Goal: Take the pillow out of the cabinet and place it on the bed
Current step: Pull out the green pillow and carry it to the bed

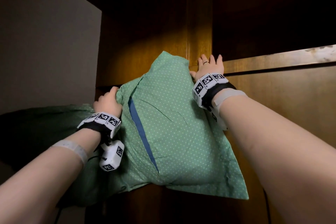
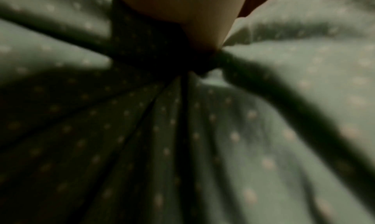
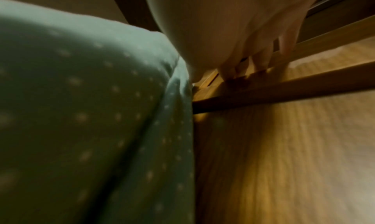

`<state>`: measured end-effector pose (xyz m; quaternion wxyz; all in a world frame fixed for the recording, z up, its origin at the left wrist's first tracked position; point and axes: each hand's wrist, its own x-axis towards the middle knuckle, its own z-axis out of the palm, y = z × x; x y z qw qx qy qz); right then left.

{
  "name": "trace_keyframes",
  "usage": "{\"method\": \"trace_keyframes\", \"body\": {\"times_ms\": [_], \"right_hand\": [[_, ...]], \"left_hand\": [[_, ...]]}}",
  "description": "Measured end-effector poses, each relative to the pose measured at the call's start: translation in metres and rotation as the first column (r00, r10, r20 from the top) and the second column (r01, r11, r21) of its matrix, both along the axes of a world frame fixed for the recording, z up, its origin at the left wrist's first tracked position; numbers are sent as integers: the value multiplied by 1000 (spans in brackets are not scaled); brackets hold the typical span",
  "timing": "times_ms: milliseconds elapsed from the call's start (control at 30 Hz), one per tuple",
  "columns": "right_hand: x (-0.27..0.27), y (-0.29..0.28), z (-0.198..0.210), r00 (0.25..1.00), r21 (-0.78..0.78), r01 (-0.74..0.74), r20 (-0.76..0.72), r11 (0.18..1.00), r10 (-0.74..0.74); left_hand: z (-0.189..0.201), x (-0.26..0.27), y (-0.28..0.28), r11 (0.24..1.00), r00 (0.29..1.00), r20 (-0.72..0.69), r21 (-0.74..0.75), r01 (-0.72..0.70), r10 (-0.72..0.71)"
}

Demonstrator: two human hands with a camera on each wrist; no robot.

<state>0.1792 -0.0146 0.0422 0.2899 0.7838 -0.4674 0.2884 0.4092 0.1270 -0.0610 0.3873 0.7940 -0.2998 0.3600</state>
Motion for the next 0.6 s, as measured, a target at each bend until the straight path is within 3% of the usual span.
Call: {"method": "trace_keyframes", "body": {"times_ms": [467, 600], "right_hand": [[-128, -18, 0, 973, 71, 139, 175, 988, -149], [-172, -19, 4, 950, 74, 87, 294, 993, -105]], "left_hand": [[21, -116, -52, 986, 978, 132, 40, 159, -163], [27, -161, -61, 979, 965, 168, 59, 194, -201]]}}
